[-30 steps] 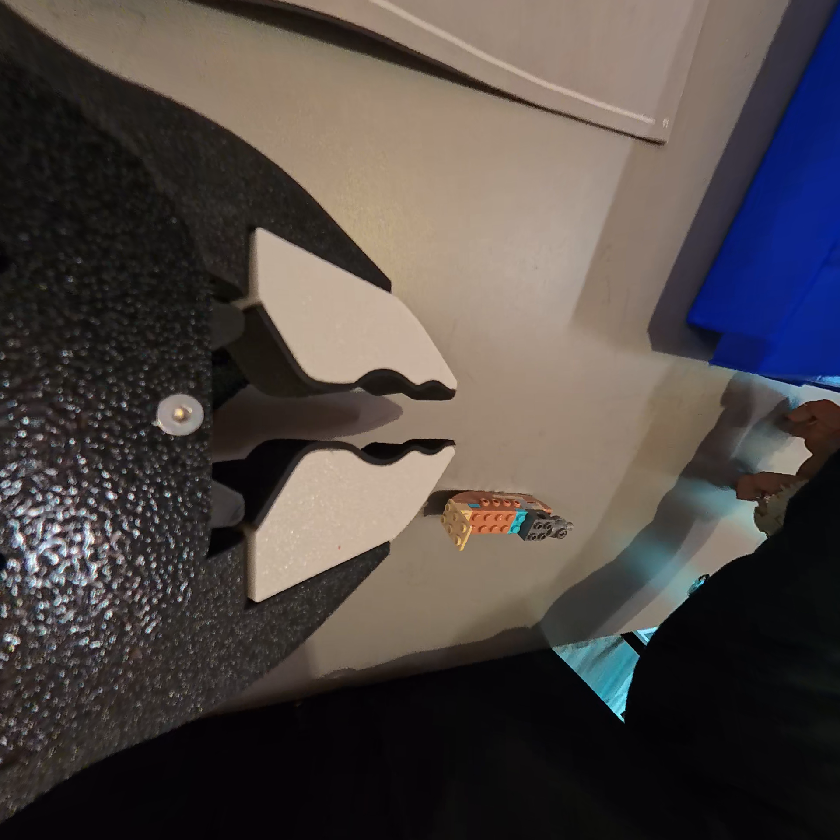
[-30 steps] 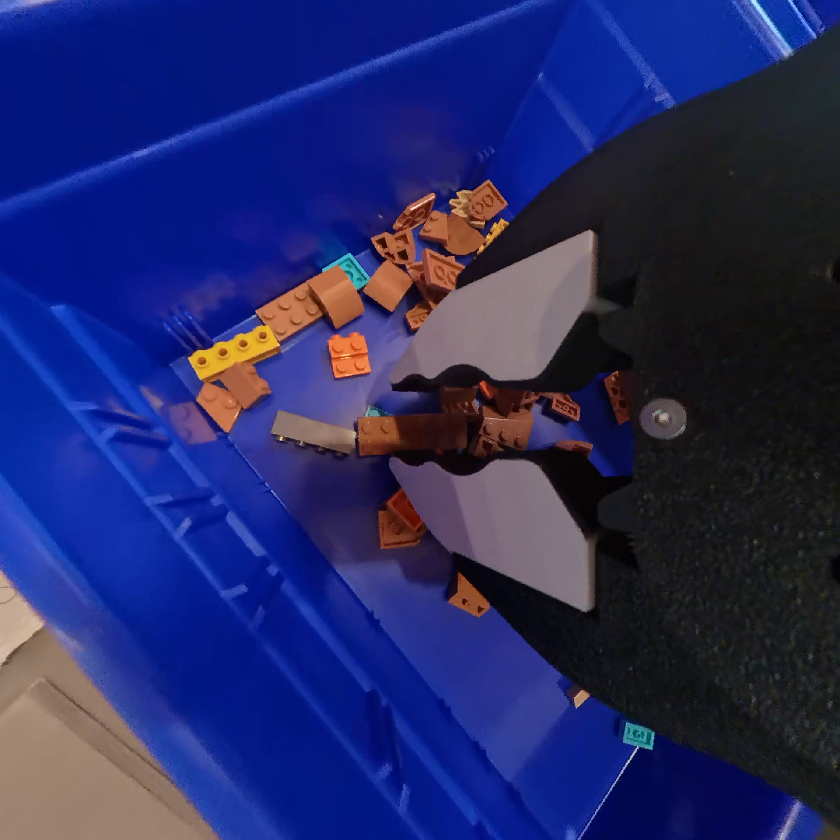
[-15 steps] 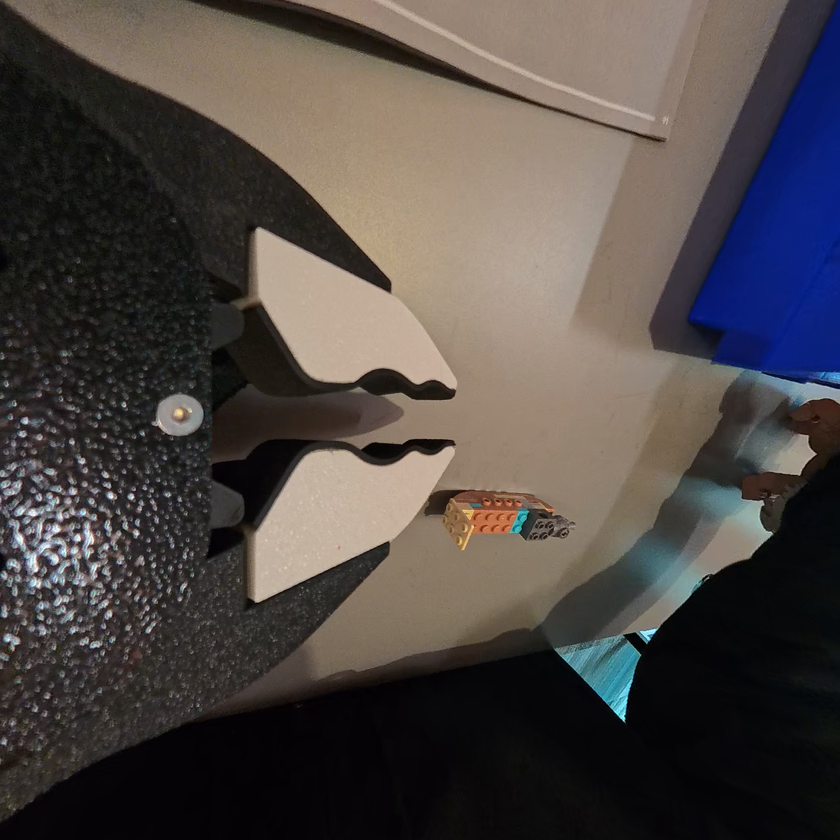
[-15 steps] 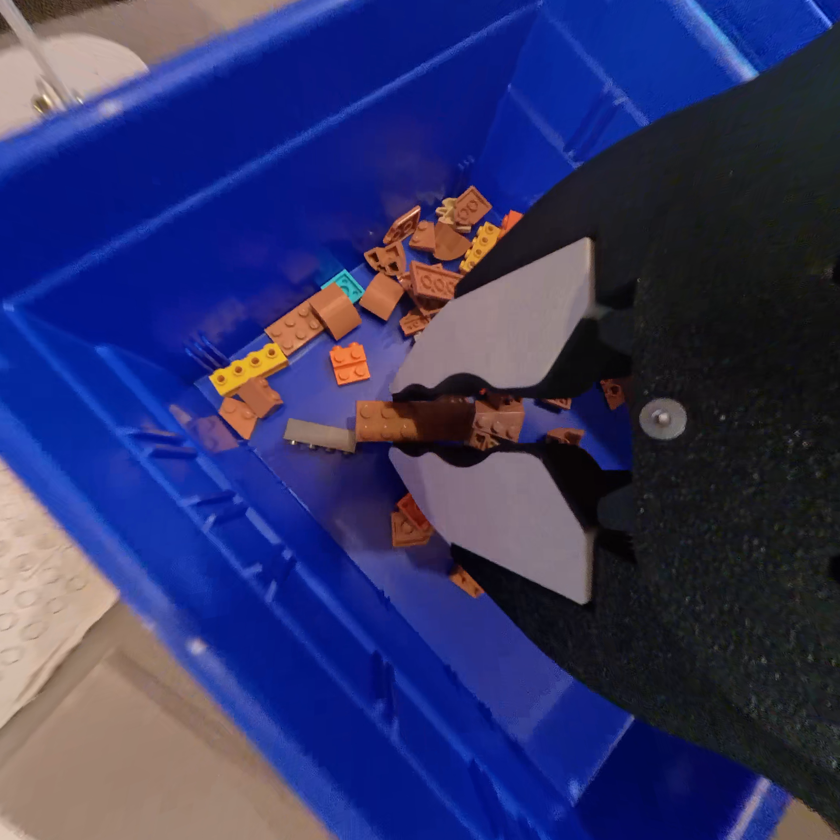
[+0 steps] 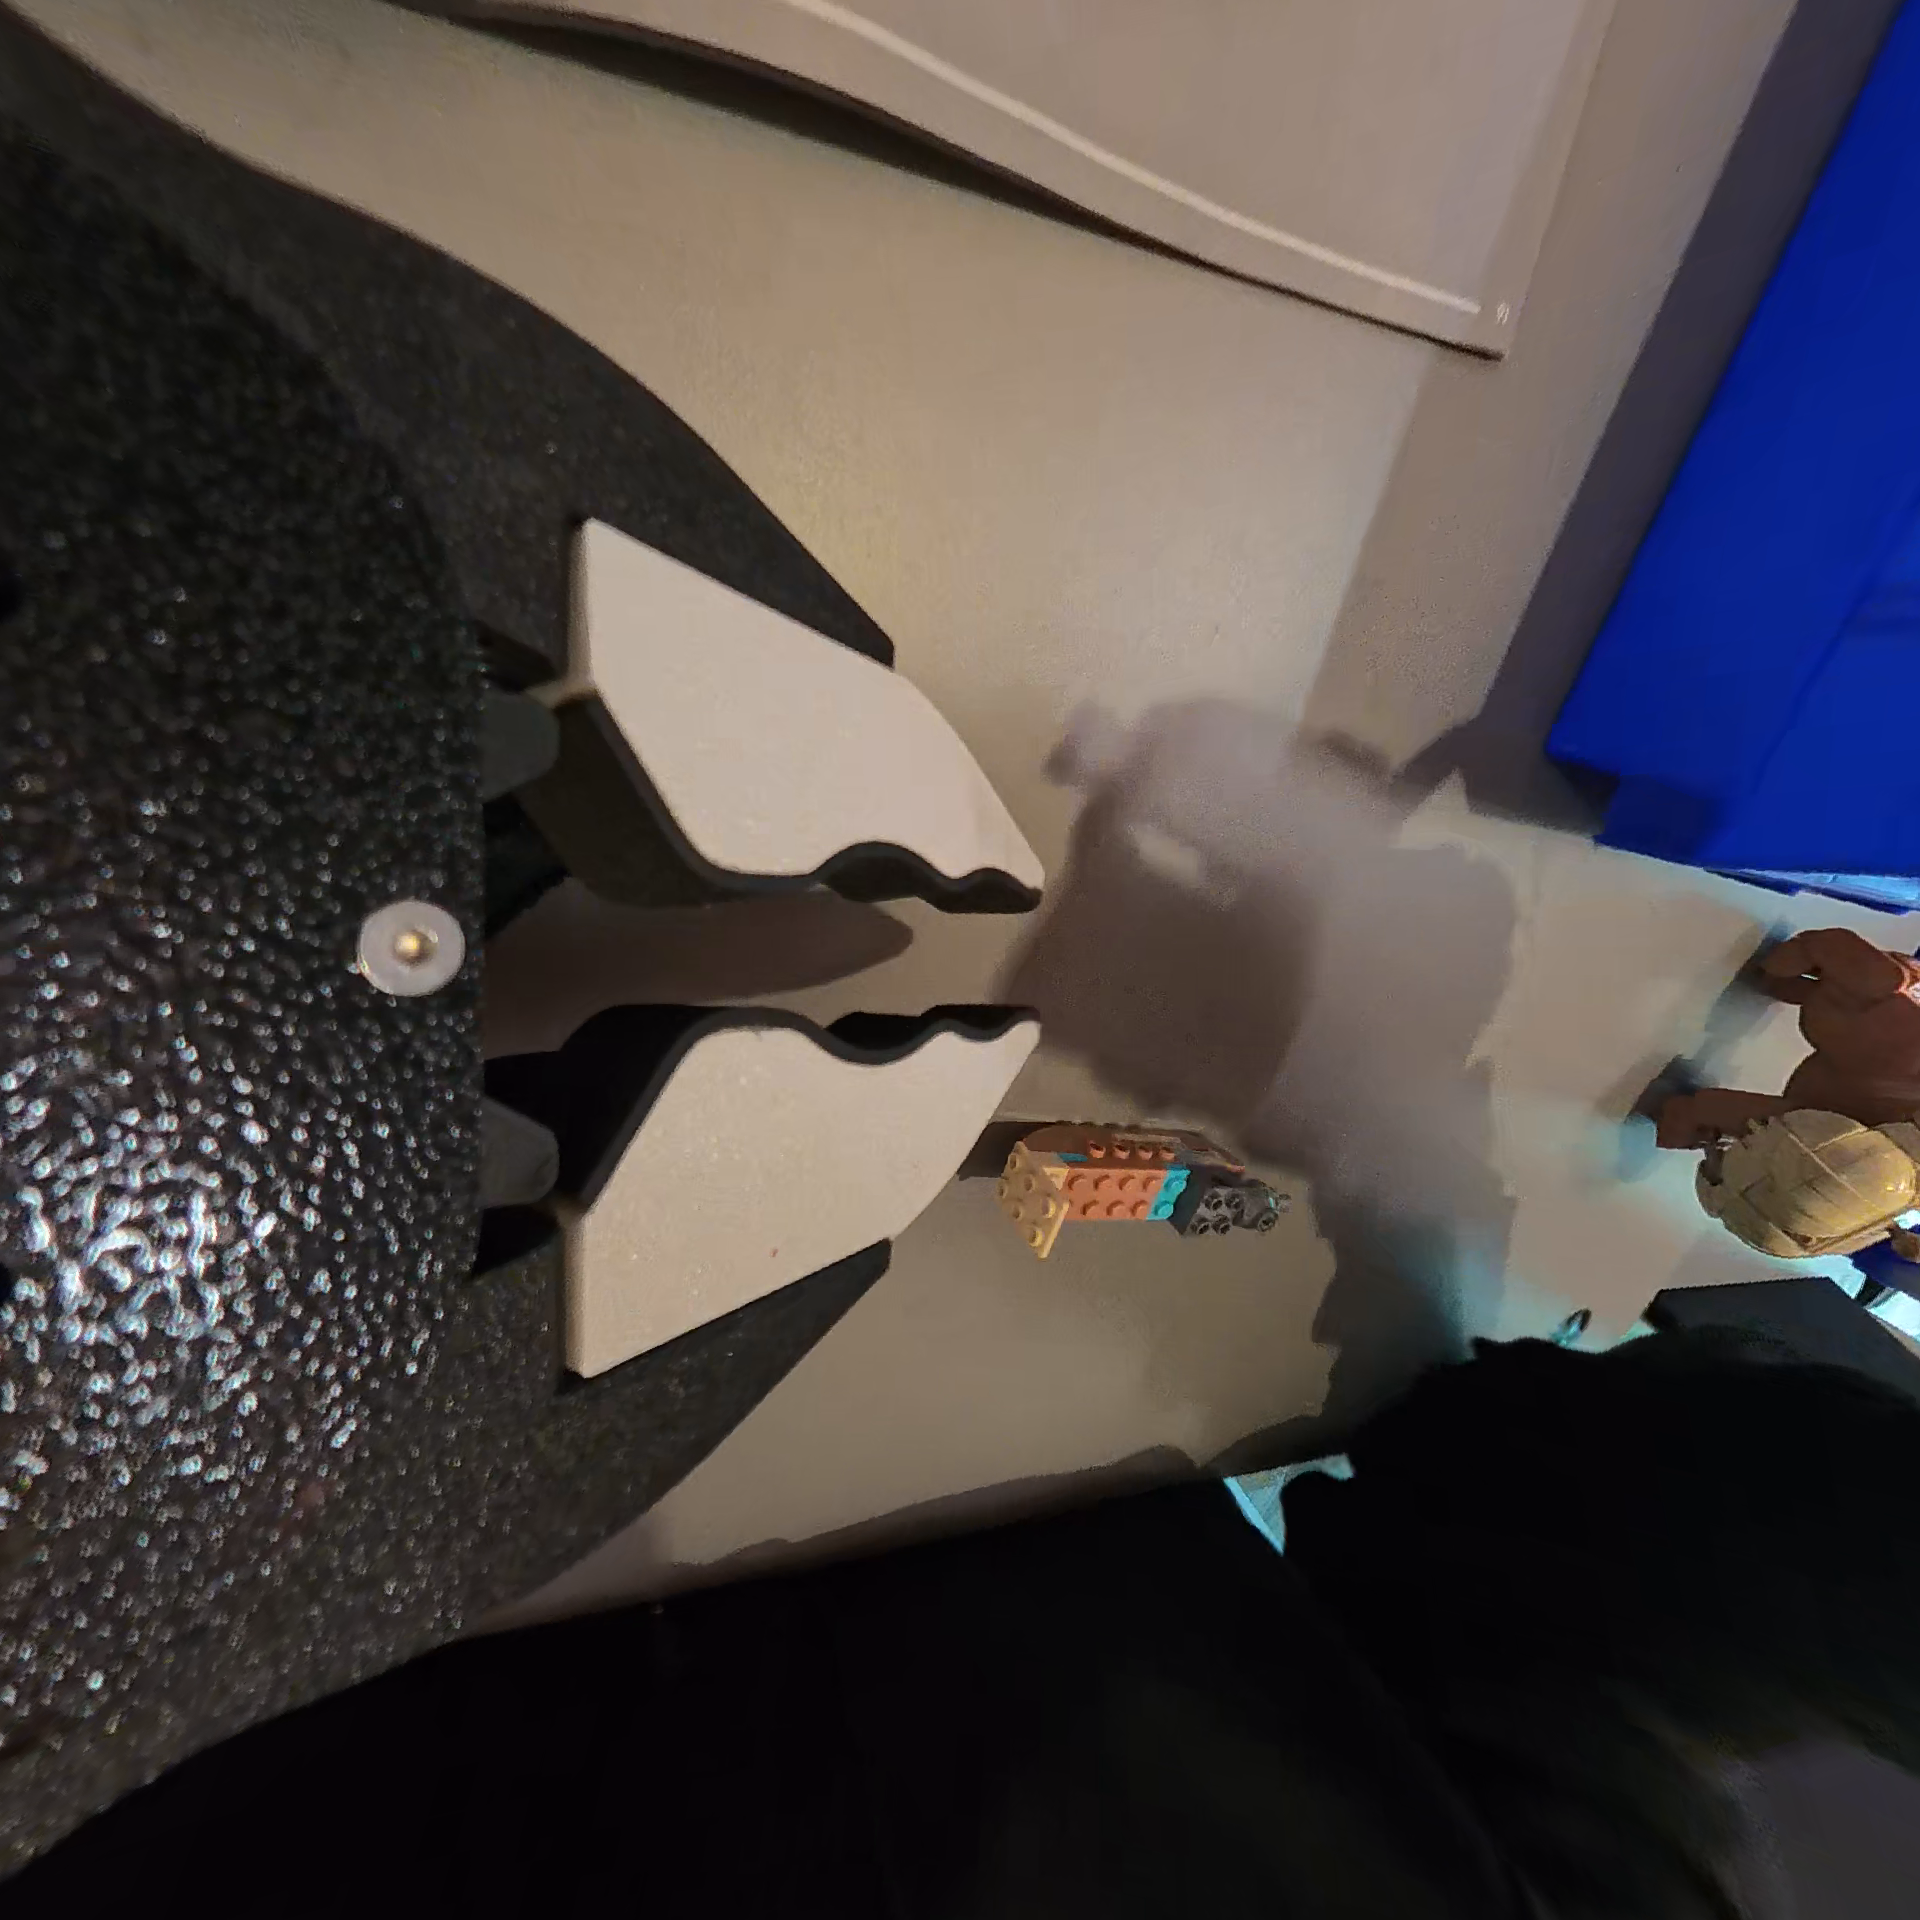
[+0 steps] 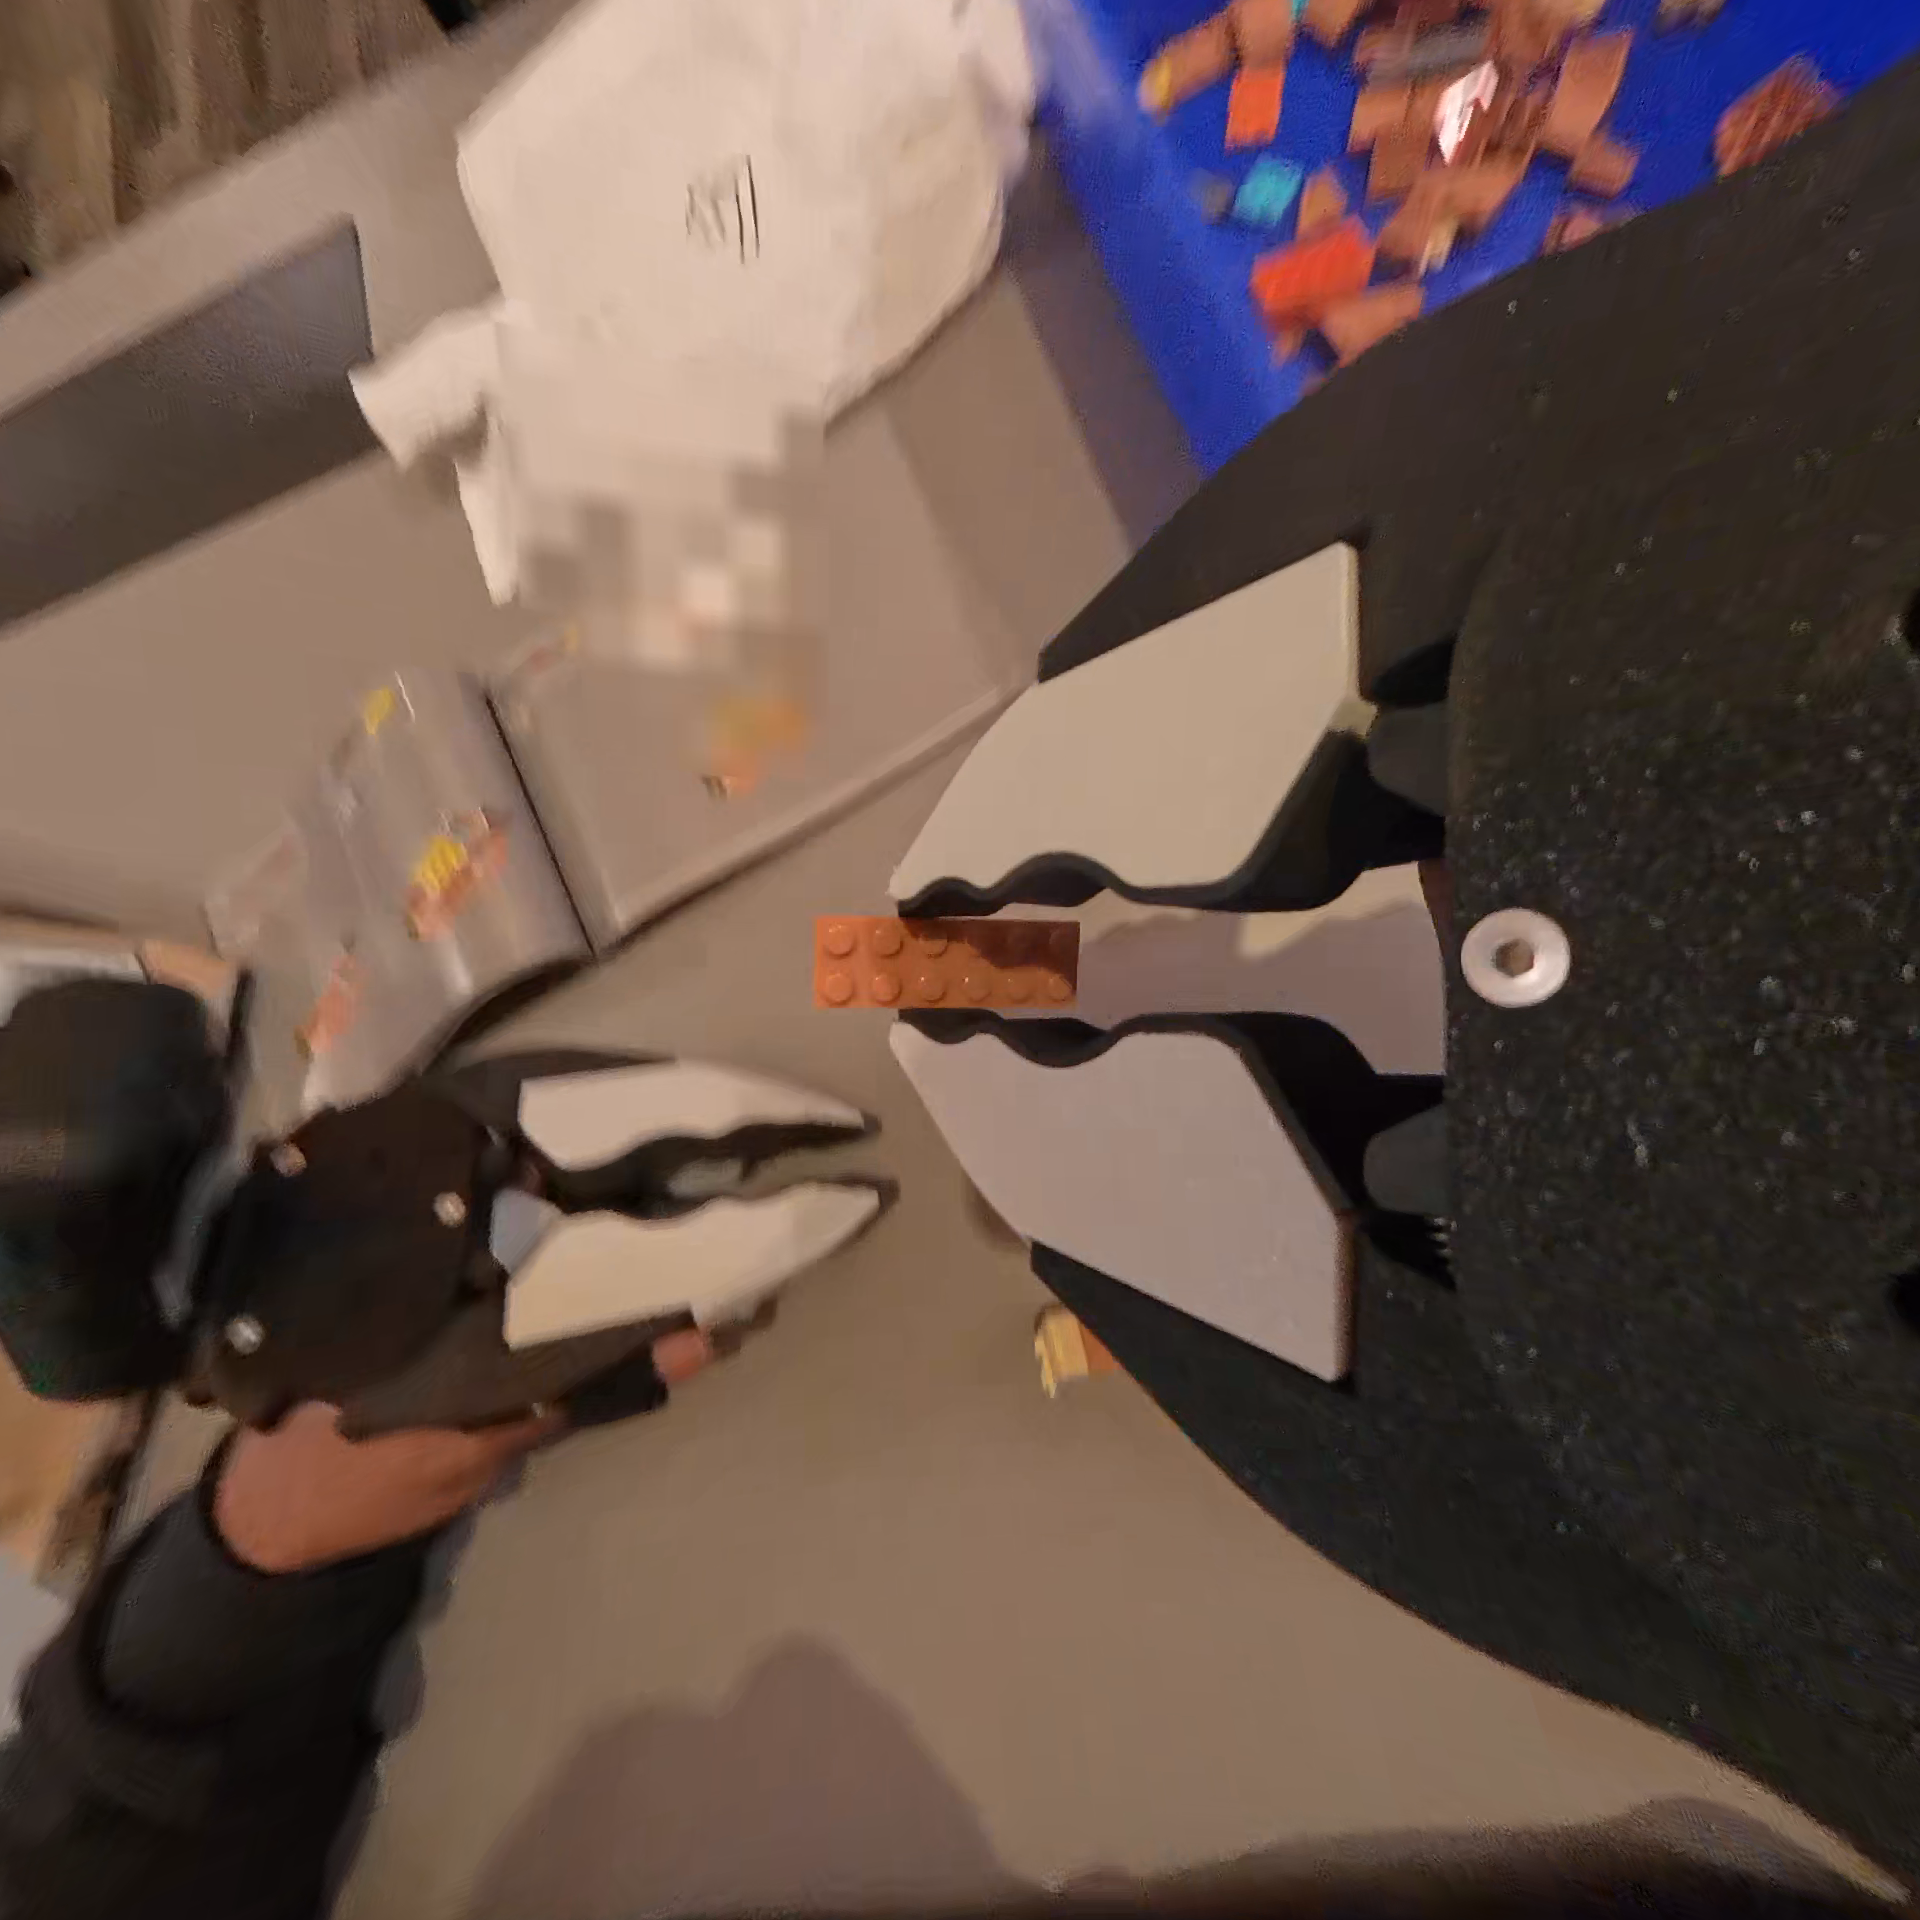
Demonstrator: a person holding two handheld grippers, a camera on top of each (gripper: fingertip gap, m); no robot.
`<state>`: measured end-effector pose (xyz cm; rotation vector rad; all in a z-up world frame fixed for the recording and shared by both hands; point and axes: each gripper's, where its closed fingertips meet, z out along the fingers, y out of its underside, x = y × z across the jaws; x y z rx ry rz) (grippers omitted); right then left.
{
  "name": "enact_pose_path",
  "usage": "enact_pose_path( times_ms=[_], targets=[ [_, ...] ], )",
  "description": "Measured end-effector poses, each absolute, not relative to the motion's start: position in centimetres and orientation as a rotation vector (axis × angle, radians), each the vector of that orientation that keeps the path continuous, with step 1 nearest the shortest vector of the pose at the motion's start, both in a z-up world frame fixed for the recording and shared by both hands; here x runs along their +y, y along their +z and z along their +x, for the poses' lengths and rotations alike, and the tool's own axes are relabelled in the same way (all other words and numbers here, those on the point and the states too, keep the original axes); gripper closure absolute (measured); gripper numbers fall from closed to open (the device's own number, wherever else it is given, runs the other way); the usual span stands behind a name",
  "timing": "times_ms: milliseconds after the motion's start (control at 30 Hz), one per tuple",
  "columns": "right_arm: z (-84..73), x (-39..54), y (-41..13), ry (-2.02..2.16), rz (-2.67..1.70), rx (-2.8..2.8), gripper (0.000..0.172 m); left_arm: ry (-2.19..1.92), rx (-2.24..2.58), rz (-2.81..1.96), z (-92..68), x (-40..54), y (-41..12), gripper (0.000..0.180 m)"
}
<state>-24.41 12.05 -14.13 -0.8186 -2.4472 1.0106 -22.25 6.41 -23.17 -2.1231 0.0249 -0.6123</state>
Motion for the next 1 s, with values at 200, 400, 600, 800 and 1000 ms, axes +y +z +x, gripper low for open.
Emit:
enact_pose_path(
  times_ms=[200, 400, 600, 800, 1000],
  targets=[
    [-21.4, 9.5, -23.8, 0.801, -0.861, -2.606, 0.155, -0.595, 0.035, -2.135, -22.2, 6.3, -23.3, 0.164],
    [-21.1, 9.1, -26.2, 0.818, -0.882, -2.621, 0.144, -0.618, 0.010, -2.123, -22.4, 6.4, -23.2, 0.164],
    [-21.7, 10.3, -23.2, 1.043, -0.799, -2.404, 0.143, -0.653, -0.021, -2.108, -22.7, 6.4, -23.0, 0.164],
    [-20.2, 12.3, -21.1, 1.242, -0.731, -2.237, 0.148, -0.712, -0.070, -2.073, -23.1, 6.4, -22.7, 0.164],
    [-18.8, 13.7, -21.0, 1.339, -0.681, -2.179, 0.152, -0.742, -0.108, -2.043, -23.5, 6.4, -22.4, 0.164]
  ],
)
